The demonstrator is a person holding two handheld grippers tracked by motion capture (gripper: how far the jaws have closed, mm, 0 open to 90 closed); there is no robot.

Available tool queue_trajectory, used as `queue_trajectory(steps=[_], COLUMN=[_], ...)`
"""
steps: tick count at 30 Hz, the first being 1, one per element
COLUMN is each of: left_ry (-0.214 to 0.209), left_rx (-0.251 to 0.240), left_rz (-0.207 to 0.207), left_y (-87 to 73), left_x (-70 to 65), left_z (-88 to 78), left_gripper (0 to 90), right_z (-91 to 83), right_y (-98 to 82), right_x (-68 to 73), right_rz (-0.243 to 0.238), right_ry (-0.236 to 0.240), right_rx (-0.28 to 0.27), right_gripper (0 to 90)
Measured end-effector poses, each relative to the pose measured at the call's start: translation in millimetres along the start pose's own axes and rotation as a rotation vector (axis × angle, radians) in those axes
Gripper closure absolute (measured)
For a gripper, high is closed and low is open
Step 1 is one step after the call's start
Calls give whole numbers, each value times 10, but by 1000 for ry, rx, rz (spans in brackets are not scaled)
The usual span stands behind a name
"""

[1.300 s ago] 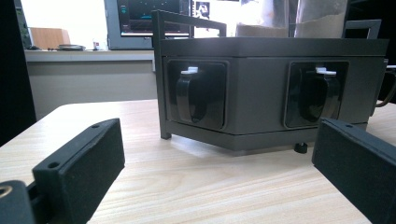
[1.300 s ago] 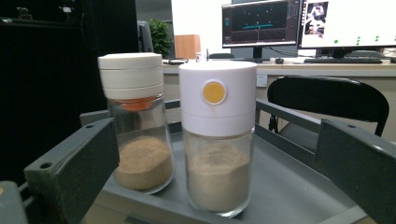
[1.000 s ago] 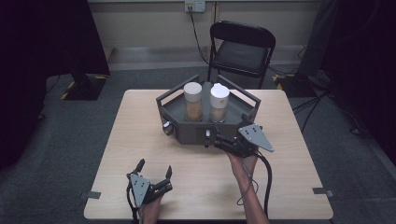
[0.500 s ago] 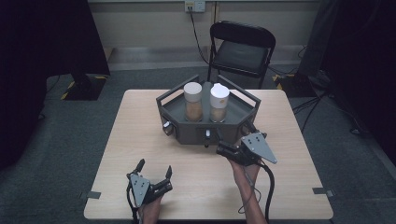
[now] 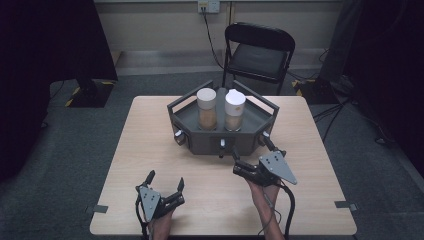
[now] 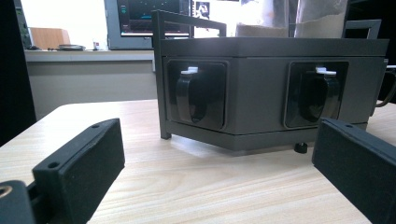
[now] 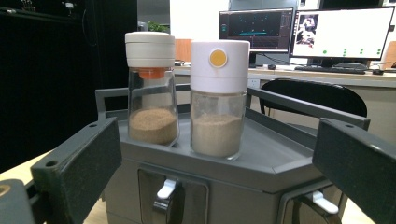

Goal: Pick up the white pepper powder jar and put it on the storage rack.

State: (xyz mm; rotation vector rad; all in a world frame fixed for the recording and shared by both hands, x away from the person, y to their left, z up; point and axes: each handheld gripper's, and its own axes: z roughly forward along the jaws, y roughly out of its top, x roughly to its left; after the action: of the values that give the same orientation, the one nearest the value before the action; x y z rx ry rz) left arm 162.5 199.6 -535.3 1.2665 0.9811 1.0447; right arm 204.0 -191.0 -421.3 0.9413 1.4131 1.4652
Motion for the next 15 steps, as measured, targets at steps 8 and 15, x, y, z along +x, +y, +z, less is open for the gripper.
queue_trajectory(steps=[8, 15], left_ry=[0, 0], left_rx=[0, 0], left_rz=[0, 0], left_y=[0, 0], left_x=[0, 0], left_z=[0, 0], left_gripper=[17, 17], right_z=[-136, -204], right_y=[-76, -182], right_x=[28, 11], right_rz=[1, 0], right_ry=[-6, -12], right_rx=[-5, 5], right_gripper=[2, 3])
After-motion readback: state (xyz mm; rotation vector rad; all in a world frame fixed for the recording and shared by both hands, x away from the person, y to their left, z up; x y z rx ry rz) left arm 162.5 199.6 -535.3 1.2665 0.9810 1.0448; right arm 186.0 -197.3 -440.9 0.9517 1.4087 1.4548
